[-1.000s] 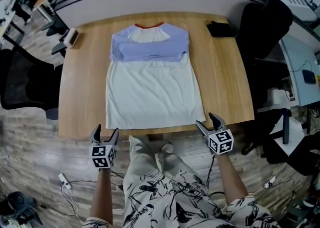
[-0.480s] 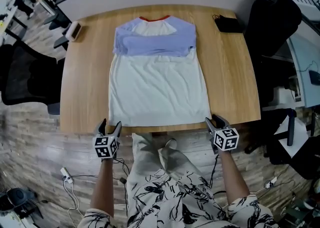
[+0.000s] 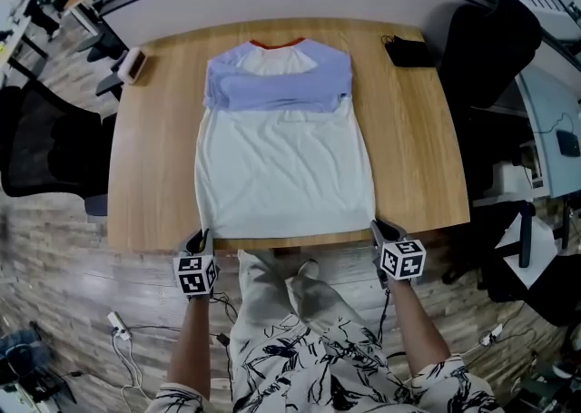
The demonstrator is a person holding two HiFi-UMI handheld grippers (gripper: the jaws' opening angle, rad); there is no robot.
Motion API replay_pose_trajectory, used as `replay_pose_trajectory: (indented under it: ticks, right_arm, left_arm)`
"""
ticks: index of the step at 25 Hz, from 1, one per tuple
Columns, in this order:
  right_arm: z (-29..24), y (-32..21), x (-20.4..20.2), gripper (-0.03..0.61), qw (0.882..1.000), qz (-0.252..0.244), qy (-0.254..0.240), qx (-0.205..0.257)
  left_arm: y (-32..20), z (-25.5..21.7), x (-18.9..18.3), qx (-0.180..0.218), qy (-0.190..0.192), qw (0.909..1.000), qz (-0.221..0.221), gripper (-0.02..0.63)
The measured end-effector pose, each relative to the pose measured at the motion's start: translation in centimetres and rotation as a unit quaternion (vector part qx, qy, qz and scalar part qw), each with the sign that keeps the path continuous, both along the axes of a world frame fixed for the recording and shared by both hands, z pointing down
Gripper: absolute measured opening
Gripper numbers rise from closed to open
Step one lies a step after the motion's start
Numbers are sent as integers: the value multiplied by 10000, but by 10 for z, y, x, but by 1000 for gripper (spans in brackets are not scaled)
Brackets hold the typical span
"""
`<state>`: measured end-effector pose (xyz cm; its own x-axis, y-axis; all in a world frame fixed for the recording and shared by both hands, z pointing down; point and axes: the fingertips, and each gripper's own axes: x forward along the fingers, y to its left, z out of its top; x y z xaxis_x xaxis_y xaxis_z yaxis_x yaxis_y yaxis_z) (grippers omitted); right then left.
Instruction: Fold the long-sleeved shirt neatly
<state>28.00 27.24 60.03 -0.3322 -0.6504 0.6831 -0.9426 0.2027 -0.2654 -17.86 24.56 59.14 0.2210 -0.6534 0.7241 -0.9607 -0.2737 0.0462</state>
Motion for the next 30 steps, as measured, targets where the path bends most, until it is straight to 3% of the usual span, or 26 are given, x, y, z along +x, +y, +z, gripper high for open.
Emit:
replay_pose_trajectory:
  ticks: [5,9,16,22,30]
  right_arm:
    - [-13,13,1,26,9997,-185,-116,58]
    - [-20,31,5,26,9995,-322,20,76]
    - [-26,62,3,26,9996,-276,-4,-23]
    - [-33,89,7,27,9998,70,-190,29]
    - [-79,53,9,26,9946,296,-794,603]
  left_arm:
    - [11,-18,-3,111,476,9985,-243,35]
    - [30,-25,-4,103,598,9980,-159,35]
    - [65,-29,-9,3,927,9949,-393,35]
    - [94,-35,-10,-59,1236,9896,-728,37]
    - [62,-84,-3,510,1323,9879,-626,35]
